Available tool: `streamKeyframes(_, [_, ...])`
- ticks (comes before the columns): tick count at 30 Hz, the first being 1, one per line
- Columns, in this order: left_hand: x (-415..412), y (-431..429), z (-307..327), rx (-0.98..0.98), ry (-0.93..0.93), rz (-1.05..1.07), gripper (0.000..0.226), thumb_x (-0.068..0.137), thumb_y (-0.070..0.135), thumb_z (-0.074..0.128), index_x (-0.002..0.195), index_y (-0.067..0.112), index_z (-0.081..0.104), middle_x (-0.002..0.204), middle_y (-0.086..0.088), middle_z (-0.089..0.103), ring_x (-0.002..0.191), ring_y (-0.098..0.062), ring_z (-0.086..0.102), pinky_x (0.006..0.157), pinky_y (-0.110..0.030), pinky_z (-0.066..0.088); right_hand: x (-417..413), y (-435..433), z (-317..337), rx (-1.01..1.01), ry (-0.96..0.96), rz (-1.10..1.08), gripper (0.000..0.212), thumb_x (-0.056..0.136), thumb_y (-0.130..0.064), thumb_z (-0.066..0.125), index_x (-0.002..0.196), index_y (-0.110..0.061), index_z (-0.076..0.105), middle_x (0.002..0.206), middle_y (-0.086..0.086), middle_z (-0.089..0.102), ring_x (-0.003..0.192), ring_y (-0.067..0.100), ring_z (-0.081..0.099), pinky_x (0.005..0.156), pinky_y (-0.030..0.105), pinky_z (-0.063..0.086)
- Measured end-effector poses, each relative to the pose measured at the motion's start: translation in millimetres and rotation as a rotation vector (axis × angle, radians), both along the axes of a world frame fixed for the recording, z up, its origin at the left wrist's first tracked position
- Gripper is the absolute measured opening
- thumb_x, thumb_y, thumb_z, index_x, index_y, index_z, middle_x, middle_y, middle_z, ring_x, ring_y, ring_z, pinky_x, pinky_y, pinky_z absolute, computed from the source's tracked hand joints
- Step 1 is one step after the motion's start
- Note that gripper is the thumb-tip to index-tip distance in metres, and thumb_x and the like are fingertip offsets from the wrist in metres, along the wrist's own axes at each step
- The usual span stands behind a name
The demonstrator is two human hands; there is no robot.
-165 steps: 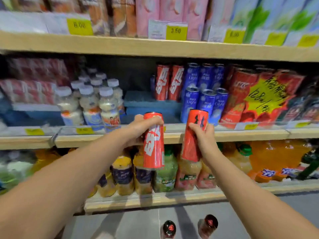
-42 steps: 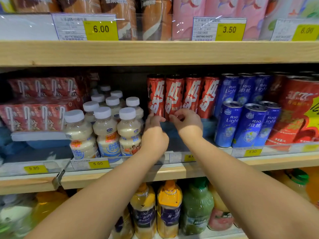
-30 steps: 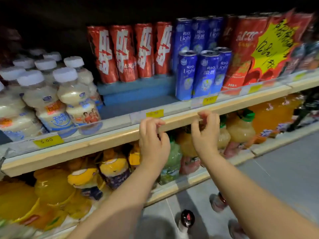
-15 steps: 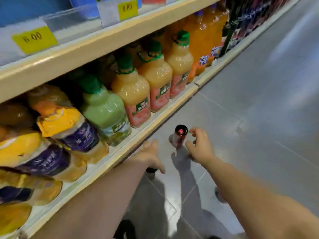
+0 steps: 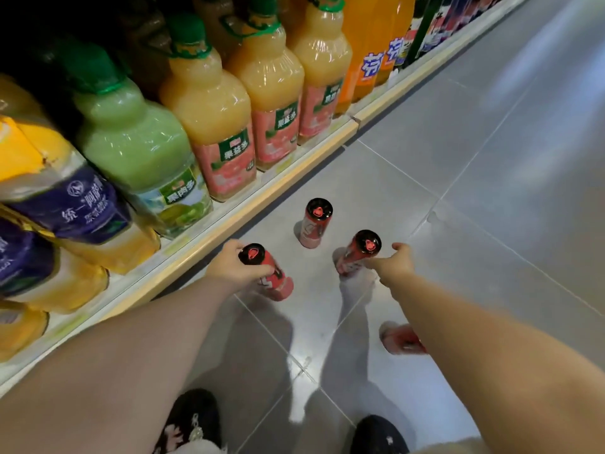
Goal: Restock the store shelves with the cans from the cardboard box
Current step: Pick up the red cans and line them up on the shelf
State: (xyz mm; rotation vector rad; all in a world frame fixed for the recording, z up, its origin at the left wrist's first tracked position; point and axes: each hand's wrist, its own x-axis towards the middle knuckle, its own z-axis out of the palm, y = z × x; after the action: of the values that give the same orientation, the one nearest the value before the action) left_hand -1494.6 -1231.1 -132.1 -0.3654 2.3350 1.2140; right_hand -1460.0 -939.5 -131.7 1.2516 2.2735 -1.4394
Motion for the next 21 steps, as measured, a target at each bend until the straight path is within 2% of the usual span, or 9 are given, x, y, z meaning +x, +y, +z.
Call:
streamKeyframes(3, [-1.7,4.7,3.5,0.179,-0.024,0.089,0.055,0.048,0.033,0.086,0.092,0.022,0.054,0.089,0.007,0.061,0.088,-0.014,0.061,0.072,-0.027,0.046,-9.6,-5.4,-12.4,-0.039,-0.020,0.003,0.095,0.066,-0.011,0.082,0.143,-0.015,0.028,0.137,0.018,0.040,0.118,0.038,0.047,0.096,0.050,0.046])
streamKeyframes(6, [-0.4,4.4,6.7,0.327,-0.075,0.094,0.055,0.051,0.032,0.085,0.101,0.022,0.064,0.096,0.001,0.068,0.094,-0.014,0.062,0.070,-0.026,0.047,-17.5,-12.2,-23.0,-0.053,0.000,-0.005,0.079,0.063,-0.007,0.082,0.131,-0.015,0.041,0.127,0.016,0.051,0.108,0.033,0.051,0.090,0.048,0.049])
streamKeyframes(8, [1.6,1.4,7.4,0.384,-0.081,0.086,0.029,0.060,0.031,0.084,0.086,0.035,0.070,0.083,0.012,0.072,0.084,-0.003,0.063,0.063,-0.021,0.041,-20.5,-14.1,-26.8,-0.035,0.021,-0.009,0.072,0.062,-0.008,0.082,0.124,-0.013,0.046,0.120,0.014,0.056,0.101,0.030,0.053,0.086,0.044,0.049])
streamKeyframes(10, [2.8,0.1,6.6,0.398,-0.073,0.104,0.018,0.062,0.035,0.082,0.075,0.039,0.070,0.076,0.015,0.072,0.079,0.001,0.062,0.062,-0.019,0.040,-20.6,-15.1,-28.2,0.000,0.074,0.019,0.066,0.060,-0.008,0.083,0.118,-0.012,0.051,0.111,0.010,0.059,0.097,0.027,0.055,0.082,0.038,0.047])
streamKeyframes(13, [5.2,1.7,9.1,0.398,-0.051,0.119,0.031,0.056,0.043,0.079,0.083,0.031,0.069,0.084,0.010,0.072,0.082,-0.003,0.064,0.061,-0.018,0.042,-14.1,-20.9,-24.1,0.064,0.177,0.117,0.058,0.062,-0.013,0.083,0.111,-0.017,0.052,0.100,0.002,0.058,0.094,0.025,0.057,0.077,0.034,0.044])
streamKeyframes(16, [3.3,2.8,23.2,0.439,-0.023,0.062,0.021,0.064,0.032,0.080,0.082,0.025,0.070,0.075,0.011,0.073,0.068,0.002,0.066,0.051,-0.009,0.045,-3.8,-30.6,-6.8,0.059,0.292,0.132,0.054,0.066,-0.023,0.080,0.112,-0.022,0.050,0.100,-0.004,0.059,0.093,0.020,0.057,0.076,0.032,0.045])
streamKeyframes(18, [-3.7,5.0,43.6,0.460,0.001,0.024,0.022,0.066,0.022,0.081,0.086,0.021,0.070,0.076,0.008,0.074,0.071,-0.003,0.069,0.055,-0.011,0.048,0.5,-39.3,15.2,0.027,0.358,0.097,0.054,0.063,-0.032,0.080,0.108,-0.029,0.051,0.096,-0.010,0.062,0.091,0.013,0.060,0.075,0.028,0.046])
streamKeyframes(21, [-15.8,8.5,82.6,0.452,0.059,0.071,0.040,0.057,0.031,0.081,0.094,0.022,0.070,0.086,0.003,0.075,0.081,-0.013,0.071,0.070,-0.024,0.054,-7.2,-58.6,60.7,0.043,0.476,0.144,0.049,0.055,-0.049,0.075,0.098,-0.042,0.051,0.092,-0.015,0.063,0.085,-0.003,0.059,0.068,0.019,0.044])
